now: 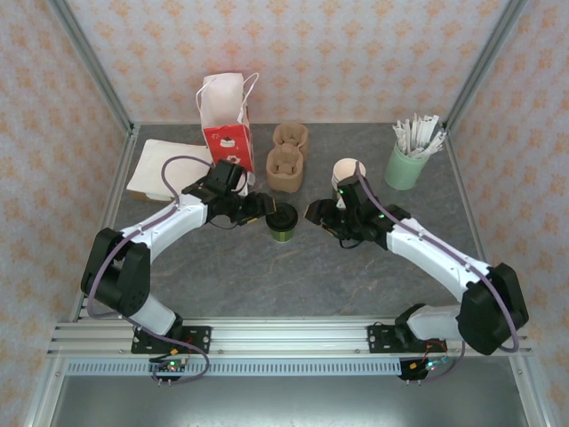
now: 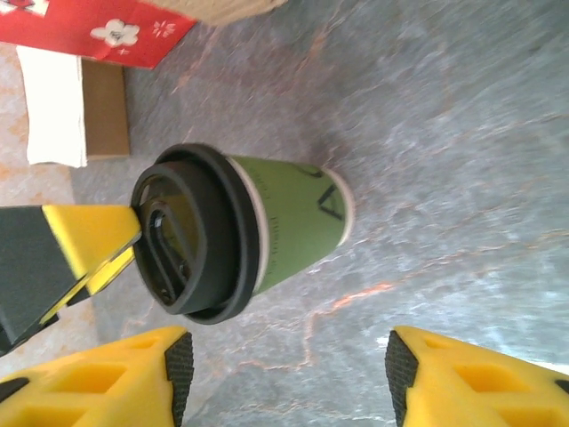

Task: Pack the takeout coffee

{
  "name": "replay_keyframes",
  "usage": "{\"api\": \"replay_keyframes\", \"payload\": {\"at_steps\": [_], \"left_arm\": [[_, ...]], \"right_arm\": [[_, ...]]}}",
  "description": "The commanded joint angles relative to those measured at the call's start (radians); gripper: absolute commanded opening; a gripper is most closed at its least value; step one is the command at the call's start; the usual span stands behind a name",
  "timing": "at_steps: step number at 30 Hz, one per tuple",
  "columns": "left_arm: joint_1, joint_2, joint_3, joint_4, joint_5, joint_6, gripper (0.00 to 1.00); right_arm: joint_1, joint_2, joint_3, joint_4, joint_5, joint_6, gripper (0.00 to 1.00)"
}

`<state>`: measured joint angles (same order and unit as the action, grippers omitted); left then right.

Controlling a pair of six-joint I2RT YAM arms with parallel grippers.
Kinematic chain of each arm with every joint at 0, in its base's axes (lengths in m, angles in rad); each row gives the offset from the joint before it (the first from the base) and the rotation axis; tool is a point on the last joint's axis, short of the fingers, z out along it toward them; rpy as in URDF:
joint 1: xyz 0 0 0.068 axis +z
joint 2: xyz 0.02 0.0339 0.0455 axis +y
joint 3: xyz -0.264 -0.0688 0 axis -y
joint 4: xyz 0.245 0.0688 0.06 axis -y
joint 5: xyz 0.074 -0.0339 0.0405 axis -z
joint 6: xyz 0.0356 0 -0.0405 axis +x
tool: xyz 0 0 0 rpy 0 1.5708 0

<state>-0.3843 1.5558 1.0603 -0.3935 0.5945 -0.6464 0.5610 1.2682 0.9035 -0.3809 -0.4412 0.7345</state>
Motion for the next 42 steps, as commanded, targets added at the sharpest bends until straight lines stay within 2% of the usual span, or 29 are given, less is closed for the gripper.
{"api": "replay_keyframes", "payload": {"at_steps": [1,6,10,13,18,20,24,26,34,42], "left_arm": [[0.002,-0.038,0.045,-0.036,-0.003,0.011,0.61],[0.002,-0.059,0.077,-0.047,-0.012,0.008,0.69],[0.007,-0.097,0.087,-0.057,-0.046,0.01,0.71],[0.01,-0.148,0.081,-0.071,-0.091,0.011,0.73],[0.01,-0.253,0.026,-0.114,-0.184,0.001,0.75],[0.01,-0.315,-0.017,-0.128,-0.251,-0.003,0.76],[0.012,-0.474,-0.121,-0.154,-0.389,-0.01,0.84],[0.013,-0.538,-0.154,-0.17,-0.43,-0.012,0.89],[0.021,-0.662,-0.222,-0.239,-0.5,-0.004,0.99],[0.024,-0.693,-0.256,-0.246,-0.534,-0.006,1.0]], "right_arm": [[-0.027,-0.062,0.039,-0.117,0.131,-0.064,0.69],[-0.035,-0.15,0.029,-0.108,0.213,-0.153,0.87],[-0.035,-0.138,0.084,-0.16,0.172,-0.241,0.88],[-0.022,-0.049,0.192,-0.294,0.153,-0.306,0.86],[0.071,0.133,0.387,-0.473,0.233,-0.423,0.86],[0.099,0.205,0.466,-0.522,0.245,-0.456,0.88],[0.162,0.359,0.637,-0.632,0.275,-0.525,1.0],[0.184,0.433,0.72,-0.687,0.286,-0.554,0.99],[0.233,0.649,0.962,-0.818,0.272,-0.63,0.99],[0.252,0.77,1.082,-0.867,0.287,-0.657,0.99]]}}
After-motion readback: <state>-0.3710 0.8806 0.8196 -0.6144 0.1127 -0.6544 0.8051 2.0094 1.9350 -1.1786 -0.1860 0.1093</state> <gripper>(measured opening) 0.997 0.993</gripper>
